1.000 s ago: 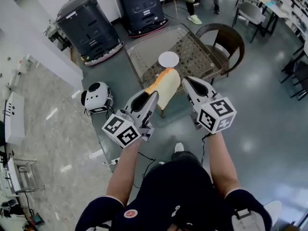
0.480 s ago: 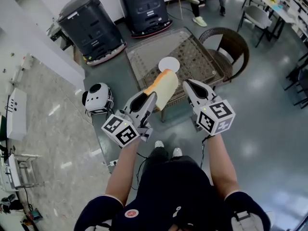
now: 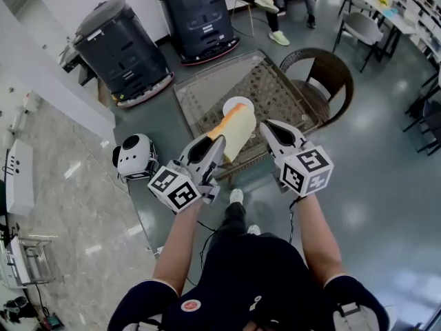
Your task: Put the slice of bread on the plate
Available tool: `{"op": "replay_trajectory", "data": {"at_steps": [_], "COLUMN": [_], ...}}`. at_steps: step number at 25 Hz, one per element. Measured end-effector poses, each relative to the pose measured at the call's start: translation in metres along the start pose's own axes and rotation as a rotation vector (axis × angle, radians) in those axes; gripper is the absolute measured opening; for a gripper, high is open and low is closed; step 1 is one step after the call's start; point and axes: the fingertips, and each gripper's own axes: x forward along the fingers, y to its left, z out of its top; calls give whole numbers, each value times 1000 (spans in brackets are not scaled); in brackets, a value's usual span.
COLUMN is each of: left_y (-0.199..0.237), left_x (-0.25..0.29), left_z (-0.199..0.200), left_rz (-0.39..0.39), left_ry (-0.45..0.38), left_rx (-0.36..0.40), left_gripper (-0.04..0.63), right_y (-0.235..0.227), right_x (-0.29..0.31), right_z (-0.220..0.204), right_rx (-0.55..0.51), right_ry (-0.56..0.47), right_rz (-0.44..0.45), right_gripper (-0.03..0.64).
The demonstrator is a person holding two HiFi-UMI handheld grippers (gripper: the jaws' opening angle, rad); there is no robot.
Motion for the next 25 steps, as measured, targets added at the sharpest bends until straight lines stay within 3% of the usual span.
{"op": "replay_trajectory", "data": {"at_steps": [17, 25], "left_y": [146, 184], "left_x": [81, 109], "left_z": [28, 29], "left_rz": [-106, -142], "left_ry": [21, 66], "left_rx": [-86, -114], "left_gripper": [91, 91], "right_y": [-68, -92], "right_x": [143, 171], "right_z": [15, 17], "right_rx": [-1, 26], "right_ry": [60, 61], "right_rz": [-88, -145], "right_gripper": [6, 8]}}
